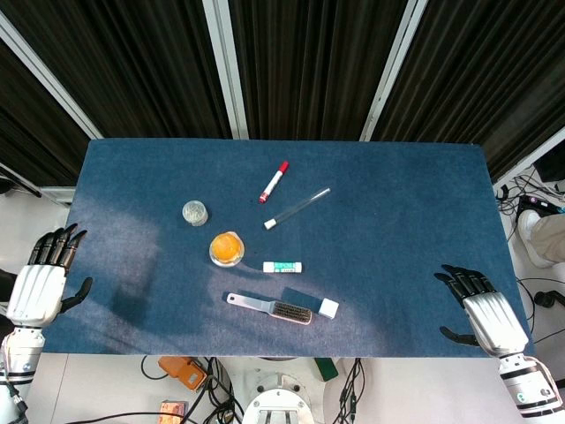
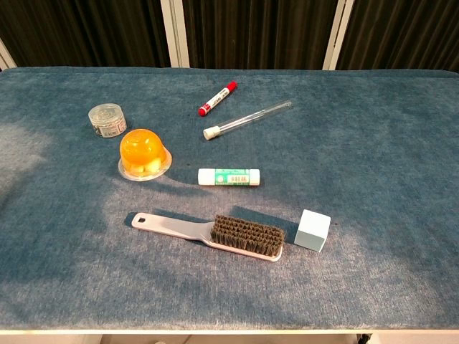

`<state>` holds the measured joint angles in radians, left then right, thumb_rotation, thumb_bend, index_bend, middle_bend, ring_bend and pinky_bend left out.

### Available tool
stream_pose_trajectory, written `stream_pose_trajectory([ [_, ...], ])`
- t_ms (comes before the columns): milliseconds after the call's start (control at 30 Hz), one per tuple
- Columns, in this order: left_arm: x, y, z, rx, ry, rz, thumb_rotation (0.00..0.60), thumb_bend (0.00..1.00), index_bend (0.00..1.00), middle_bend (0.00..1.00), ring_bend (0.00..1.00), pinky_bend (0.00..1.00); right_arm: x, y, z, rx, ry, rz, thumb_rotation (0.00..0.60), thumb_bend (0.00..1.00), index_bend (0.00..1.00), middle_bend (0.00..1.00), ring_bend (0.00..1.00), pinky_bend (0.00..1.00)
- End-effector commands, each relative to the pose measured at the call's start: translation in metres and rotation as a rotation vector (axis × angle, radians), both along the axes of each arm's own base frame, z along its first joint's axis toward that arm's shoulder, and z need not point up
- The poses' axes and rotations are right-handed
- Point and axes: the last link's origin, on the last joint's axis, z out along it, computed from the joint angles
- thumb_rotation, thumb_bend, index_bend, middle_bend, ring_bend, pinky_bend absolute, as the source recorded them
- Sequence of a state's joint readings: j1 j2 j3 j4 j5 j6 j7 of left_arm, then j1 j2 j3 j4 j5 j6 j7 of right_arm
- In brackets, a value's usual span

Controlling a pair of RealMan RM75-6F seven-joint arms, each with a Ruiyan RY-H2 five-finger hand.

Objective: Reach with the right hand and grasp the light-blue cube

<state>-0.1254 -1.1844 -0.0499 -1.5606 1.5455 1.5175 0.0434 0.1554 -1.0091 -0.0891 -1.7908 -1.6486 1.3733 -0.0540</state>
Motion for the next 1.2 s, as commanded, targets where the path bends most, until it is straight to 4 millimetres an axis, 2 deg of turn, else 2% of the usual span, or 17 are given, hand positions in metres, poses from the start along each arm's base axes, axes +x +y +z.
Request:
stream_pose_trajectory([
  [33,0.0,0.001,-0.001,0.0,-0.009,0.005,0.6,0.33,0.08,0.0,0.0,0.08,-0.013,-0.008,-0.013,0.083,-0.006,-0.007,0.6,0.23,0.24,0.19,0.19,0.19],
  [167,0.0,0.001,-0.003,-0.006,0.001,0.005,0.6,0.33,0.07,0.0,0.0,0.08,-0.02,-0.019,-0.035,0.159,-0.026,0.001,0.6,0.23,0.26,0.19,0.2,0.19],
  [300,0.0,0.0,-0.003,-0.001,0.006,0.005,0.6,0.33,0.08,0.0,0.0,0.08,-0.016,-0.035,-0.059,0.219,-0.08,0.034,0.6,0.23,0.27,0.2,0.2,0.19],
  [400,-0.001,0.0,-0.002,-0.002,0.005,0.011,0.6,0.33,0.08,0.0,0.0,0.08,-0.01,-0.049,-0.076,0.238,-0.11,0.067,0.6,0.23,0.28,0.21,0.2,0.19],
  [667,-0.001,0.001,-0.002,-0.007,0.006,0.012,0.6,0.33,0.08,0.0,0.0,0.08,0.012,-0.07,-0.114,0.328,-0.155,0.132,0.6,0.23,0.31,0.22,0.22,0.19],
  [933,-0.002,0.001,-0.001,-0.004,0.005,0.014,0.6,0.33,0.08,0.0,0.0,0.08,0.033,-0.087,-0.141,0.367,-0.208,0.168,0.6,0.23,0.35,0.23,0.23,0.19],
  [1200,-0.002,0.002,-0.001,-0.002,0.005,0.014,0.6,0.33,0.07,0.0,0.0,0.08,0.044,-0.095,-0.164,0.416,-0.241,0.176,0.6,0.23,0.36,0.23,0.23,0.19],
])
